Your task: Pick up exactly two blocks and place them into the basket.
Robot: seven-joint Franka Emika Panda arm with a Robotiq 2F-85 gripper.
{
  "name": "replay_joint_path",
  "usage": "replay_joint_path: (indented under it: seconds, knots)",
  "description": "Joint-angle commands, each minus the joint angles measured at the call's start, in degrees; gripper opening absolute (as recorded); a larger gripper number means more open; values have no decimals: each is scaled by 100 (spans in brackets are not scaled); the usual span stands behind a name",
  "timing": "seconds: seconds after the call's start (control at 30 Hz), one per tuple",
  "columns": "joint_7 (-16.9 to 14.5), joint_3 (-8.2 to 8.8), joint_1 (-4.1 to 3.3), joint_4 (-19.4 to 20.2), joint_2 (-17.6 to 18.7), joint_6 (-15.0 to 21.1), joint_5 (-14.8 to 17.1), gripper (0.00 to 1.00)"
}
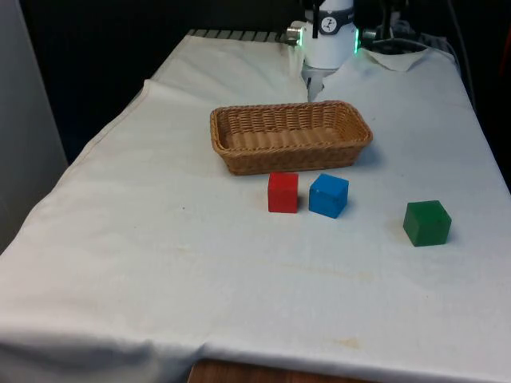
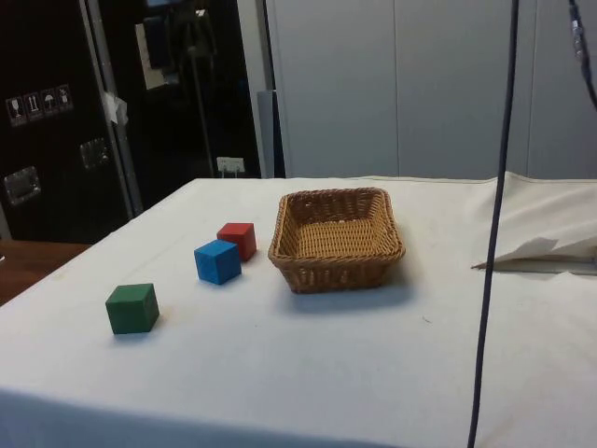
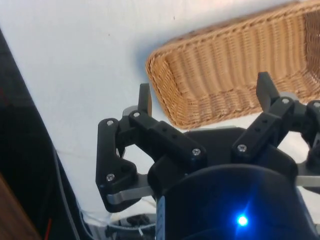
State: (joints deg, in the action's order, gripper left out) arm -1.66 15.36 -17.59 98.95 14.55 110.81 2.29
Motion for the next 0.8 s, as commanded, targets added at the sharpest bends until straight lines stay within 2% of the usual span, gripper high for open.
replay_joint_path:
  seconds: [0.0, 0.23, 0.37, 0.4, 0.43, 0.57, 0.63, 0.67, 0.7, 0.77]
  knots:
    - [6, -6, -17, -29, 69, 80, -29, 100]
    - [-126, -29, -6, 6, 309, 447, -11, 100]
    - [-292, -6, 34, 86, 390, 630, 0, 100]
    - [-218, -6, 6, 29, 390, 516, -11, 100]
    - [-344, 11, 34, 109, 401, 676, 6, 100]
    - [-590, 74, 63, 275, 464, 911, 52, 100]
    - [-676, 86, 74, 338, 481, 1008, 63, 100]
    - [-607, 103, 52, 315, 470, 922, 17, 100]
    - [-773, 97, 92, 407, 498, 1117, 74, 100]
    - [-854, 115, 103, 458, 516, 1209, 97, 100]
